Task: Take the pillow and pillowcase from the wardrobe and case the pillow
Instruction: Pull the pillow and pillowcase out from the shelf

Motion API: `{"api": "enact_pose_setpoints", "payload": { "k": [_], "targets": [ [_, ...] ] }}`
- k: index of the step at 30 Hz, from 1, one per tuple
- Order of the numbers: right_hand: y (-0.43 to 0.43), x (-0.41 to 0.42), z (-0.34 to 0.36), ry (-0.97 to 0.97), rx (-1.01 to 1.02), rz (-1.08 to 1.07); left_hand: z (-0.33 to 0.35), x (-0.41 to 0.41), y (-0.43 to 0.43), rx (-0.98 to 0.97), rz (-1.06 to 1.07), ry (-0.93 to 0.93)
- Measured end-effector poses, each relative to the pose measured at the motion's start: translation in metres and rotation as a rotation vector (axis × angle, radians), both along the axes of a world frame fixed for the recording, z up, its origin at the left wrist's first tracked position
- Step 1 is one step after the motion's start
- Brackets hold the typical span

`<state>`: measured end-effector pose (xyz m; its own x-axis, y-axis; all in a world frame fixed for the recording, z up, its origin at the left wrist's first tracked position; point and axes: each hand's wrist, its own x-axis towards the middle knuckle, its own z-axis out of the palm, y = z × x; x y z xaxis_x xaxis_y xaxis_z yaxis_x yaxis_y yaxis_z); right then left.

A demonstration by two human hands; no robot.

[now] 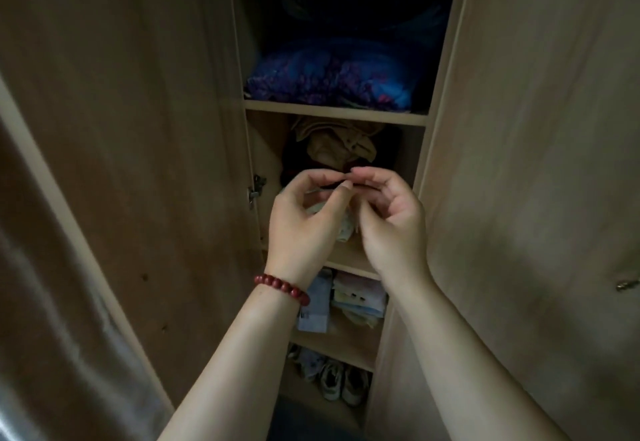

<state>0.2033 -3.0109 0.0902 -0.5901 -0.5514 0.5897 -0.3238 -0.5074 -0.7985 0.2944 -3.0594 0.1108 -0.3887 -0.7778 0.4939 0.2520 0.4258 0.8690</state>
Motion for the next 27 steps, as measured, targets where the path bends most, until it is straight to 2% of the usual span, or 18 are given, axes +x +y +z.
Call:
{"api": "enact_pose_setpoints", "payload": {
  "k": [7,14,22,27],
  "targets": [
    [-0.052,-0.028,0.019,0.005,-0.115,-0.066,0.017,-0.034,-0.054,-0.018,0.0,0.022],
    [-0.097,-0.053,0.034,0.015,-0.194,-0.147,0.038,-0.066,-0.107,-0.037,-0.108,0.079],
    [-0.113,-0.091,0.059,0.045,-0.233,-0.166,0.06,-0.107,-0.125,-0.067,-0.209,0.141],
    [-0.12,-0.106,0.085,0.053,-0.241,-0.179,0.082,-0.123,-0.129,-0.085,-0.203,0.149]
  ]
}}
